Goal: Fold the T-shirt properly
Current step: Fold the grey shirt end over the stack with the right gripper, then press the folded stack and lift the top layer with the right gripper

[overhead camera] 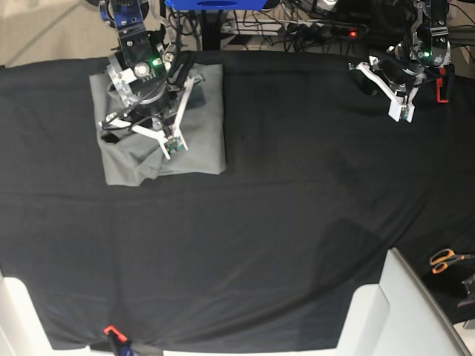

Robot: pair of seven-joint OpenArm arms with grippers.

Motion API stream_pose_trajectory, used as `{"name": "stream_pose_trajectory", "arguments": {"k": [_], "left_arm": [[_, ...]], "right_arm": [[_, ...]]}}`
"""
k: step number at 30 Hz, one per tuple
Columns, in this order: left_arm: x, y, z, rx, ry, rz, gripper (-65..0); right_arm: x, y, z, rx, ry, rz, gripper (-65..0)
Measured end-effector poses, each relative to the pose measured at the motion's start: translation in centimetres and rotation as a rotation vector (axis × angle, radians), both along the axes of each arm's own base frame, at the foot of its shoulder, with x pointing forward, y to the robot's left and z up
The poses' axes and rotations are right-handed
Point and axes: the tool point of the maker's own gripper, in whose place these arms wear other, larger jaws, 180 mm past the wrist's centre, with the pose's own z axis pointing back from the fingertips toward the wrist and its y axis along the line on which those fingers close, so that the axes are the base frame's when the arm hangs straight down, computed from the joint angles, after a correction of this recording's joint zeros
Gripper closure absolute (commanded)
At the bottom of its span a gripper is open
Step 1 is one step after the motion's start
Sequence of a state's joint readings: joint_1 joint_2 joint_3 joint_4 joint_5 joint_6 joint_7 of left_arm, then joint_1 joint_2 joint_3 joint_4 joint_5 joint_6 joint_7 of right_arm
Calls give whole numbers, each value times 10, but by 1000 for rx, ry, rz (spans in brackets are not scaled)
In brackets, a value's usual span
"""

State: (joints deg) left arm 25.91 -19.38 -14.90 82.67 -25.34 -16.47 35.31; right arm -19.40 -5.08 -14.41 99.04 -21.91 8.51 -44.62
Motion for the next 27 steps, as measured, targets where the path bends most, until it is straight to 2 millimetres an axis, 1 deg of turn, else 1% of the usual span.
{"name": "stream_pose_trajectory", "arguments": {"k": [3, 8, 11, 15, 27], "left_arm": [[0, 0, 0, 0, 0, 0, 0], [0, 0, 0, 0, 0, 0, 0], [0, 0, 0, 0, 0, 0, 0], [0, 0, 0, 0, 0, 1, 0], [0, 0, 0, 0, 0, 1, 0]], "right_arm": [[0, 2, 0, 3, 0, 2, -5], [-1, 19, 3, 29, -2, 31, -6], [-1, 19, 3, 28, -4, 31, -6], [-1, 29, 3, 104, 10, 19, -6], [-3, 30, 2, 108, 13, 19, -6]]}}
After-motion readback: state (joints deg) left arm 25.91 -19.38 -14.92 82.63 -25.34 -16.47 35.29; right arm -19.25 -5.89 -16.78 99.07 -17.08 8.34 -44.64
